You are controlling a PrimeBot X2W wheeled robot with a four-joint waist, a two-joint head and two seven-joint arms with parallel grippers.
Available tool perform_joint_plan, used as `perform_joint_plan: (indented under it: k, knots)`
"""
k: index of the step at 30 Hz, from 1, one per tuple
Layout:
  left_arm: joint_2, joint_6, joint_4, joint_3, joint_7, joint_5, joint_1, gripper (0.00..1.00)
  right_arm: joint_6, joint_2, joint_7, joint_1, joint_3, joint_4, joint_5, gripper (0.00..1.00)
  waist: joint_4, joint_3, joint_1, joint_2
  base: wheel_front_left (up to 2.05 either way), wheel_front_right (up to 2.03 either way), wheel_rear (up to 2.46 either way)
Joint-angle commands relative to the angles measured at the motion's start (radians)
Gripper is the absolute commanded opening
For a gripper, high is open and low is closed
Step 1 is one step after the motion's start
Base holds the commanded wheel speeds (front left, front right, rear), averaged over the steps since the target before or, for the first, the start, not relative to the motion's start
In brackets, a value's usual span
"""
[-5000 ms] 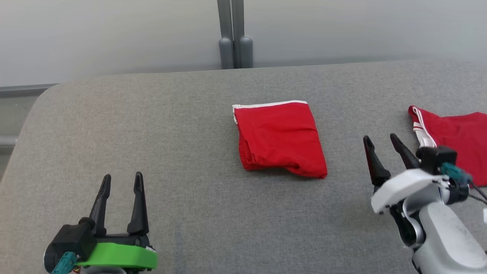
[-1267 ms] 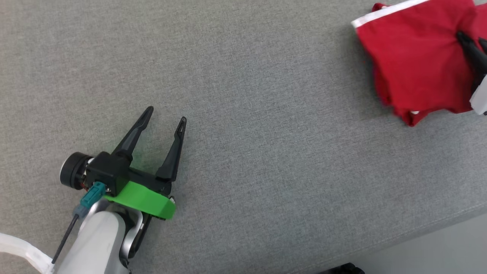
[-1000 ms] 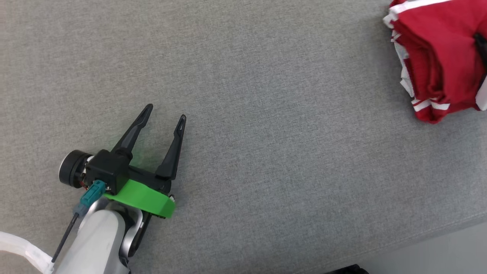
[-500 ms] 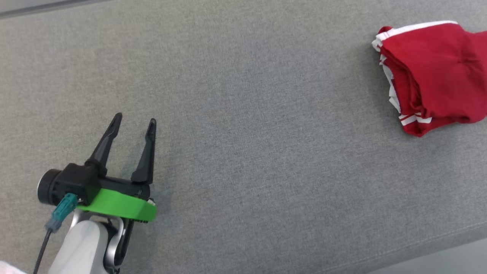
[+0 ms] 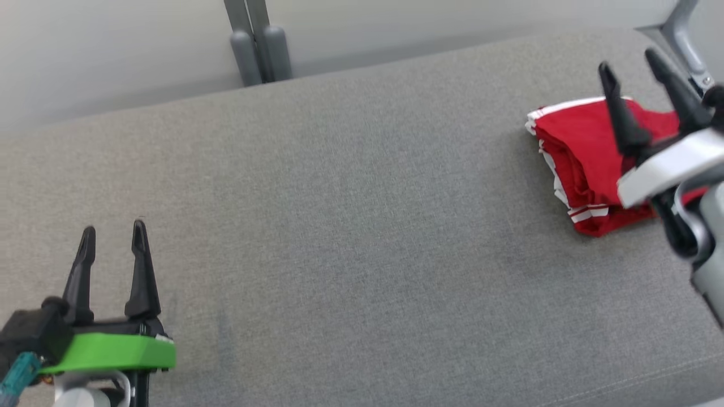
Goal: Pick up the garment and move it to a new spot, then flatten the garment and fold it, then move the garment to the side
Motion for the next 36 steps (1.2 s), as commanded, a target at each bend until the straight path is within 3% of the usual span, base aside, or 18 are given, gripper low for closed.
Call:
perform_joint_plan:
  k: [1,9,13,25,36]
  knots:
    - [-0.005,0.001,0.003,0.003,-0.004,-0.006,0.03,1.0,0.0,0.021,-0.002,0.064,-0.03,-0.034,-0.027,1.0,0.021,-0.07,0.0,0.0,0.0,0.0,0.0]
    - [-0.054,-0.011,0.036,0.007,-0.004,0.031,0.094,1.0,0.0,0.137,-0.002,0.323,-0.196,-0.148,-0.141,1.0,0.051,-0.121,0.0,0.0,0.0,0.0,0.0]
    - [-0.08,-0.032,0.066,0.016,-0.003,0.056,0.107,1.0,0.0,0.187,-0.002,0.395,-0.23,-0.182,-0.161,1.0,0.061,-0.126,0.0,0.0,0.0,0.0,0.0]
    - [-0.145,-0.08,0.117,0.081,-0.004,0.15,0.097,1.0,0.0,0.266,-0.002,0.468,-0.23,-0.154,-0.162,1.0,0.092,-0.129,0.0,0.0,0.0,0.0,0.0]
    - [-0.172,-0.114,0.144,0.107,-0.004,0.193,0.058,1.0,0.0,0.281,-0.002,0.446,-0.215,-0.134,-0.175,1.0,0.09,-0.114,0.0,0.0,0.0,0.0,0.0]
